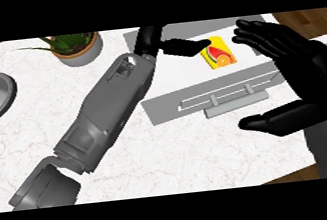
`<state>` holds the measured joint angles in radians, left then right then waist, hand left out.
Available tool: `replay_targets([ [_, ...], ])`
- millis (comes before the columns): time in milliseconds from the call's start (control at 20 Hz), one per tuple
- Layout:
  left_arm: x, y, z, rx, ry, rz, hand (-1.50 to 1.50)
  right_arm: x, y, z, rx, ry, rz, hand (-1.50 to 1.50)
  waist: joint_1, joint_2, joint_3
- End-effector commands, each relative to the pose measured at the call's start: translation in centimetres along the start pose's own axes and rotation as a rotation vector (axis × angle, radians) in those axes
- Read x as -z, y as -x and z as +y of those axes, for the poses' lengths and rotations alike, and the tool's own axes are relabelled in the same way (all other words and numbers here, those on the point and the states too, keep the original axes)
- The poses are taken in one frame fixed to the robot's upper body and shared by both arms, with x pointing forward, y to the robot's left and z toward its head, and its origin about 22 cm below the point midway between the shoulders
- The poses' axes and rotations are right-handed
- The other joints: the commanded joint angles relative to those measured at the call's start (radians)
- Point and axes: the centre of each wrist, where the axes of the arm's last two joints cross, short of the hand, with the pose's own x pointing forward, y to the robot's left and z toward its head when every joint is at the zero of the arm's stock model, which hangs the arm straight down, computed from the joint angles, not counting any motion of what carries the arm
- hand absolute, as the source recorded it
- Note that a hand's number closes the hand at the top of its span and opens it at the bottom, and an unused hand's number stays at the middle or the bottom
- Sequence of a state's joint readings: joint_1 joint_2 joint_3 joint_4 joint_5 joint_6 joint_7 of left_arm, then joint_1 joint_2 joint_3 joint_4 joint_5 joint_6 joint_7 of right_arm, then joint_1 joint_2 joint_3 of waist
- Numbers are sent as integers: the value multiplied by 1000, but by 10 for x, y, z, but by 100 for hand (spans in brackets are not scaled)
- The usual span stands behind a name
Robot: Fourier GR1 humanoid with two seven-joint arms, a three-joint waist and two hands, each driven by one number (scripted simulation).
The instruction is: Pick up the cup, place it into the drawer and close the drawer
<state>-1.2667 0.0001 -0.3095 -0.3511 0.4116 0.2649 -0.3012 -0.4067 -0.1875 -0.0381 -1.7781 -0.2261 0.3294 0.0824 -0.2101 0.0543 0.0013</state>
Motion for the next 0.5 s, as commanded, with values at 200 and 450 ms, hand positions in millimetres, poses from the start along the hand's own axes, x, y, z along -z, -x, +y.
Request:
replay_targets([
  [200, 1, -13, -2, -216, -54, -165, -150, 8, 8, 22, 76, -366, 94, 150, 35, -14, -2],
  [450, 2, -8, 1, -213, -128, -155, -150, -13, 7, 17, -155, -531, 297, 150, 74, -28, -1],
])
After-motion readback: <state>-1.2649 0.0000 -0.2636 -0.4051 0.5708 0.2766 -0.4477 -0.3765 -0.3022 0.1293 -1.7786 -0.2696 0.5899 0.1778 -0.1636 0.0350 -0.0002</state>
